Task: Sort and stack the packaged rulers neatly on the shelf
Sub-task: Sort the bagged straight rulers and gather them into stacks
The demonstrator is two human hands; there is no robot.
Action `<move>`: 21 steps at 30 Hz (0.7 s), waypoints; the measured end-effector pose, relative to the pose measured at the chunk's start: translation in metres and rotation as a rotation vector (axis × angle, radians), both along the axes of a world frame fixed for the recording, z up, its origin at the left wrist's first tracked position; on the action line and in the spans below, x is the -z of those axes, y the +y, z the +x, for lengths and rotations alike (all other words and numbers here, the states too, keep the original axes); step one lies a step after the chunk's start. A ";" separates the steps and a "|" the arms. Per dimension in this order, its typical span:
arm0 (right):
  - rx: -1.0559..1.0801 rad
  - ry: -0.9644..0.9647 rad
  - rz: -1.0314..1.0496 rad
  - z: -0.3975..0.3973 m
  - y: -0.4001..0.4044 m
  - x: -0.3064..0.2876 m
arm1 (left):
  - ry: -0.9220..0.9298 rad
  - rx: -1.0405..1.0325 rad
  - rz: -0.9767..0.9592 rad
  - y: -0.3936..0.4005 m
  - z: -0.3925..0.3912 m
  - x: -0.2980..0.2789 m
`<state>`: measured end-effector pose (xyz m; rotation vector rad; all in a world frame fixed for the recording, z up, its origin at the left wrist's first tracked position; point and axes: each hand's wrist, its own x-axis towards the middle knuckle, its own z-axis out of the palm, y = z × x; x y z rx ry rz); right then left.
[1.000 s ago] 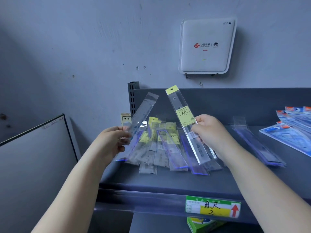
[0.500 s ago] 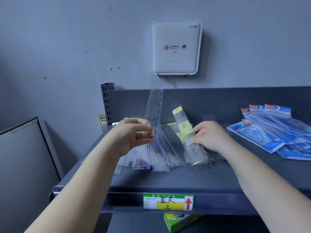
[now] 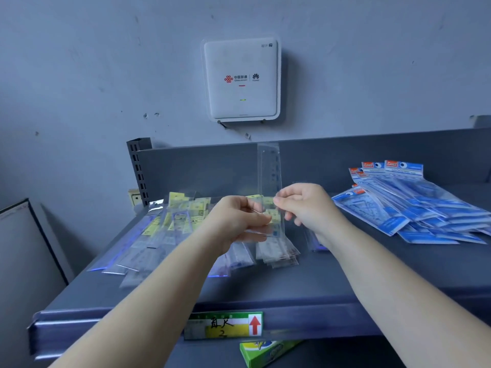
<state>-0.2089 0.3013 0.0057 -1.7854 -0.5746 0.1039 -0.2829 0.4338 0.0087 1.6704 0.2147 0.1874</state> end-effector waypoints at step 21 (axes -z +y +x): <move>0.204 -0.460 -0.652 0.020 -0.031 0.005 | -0.175 -0.323 0.806 0.015 0.000 0.000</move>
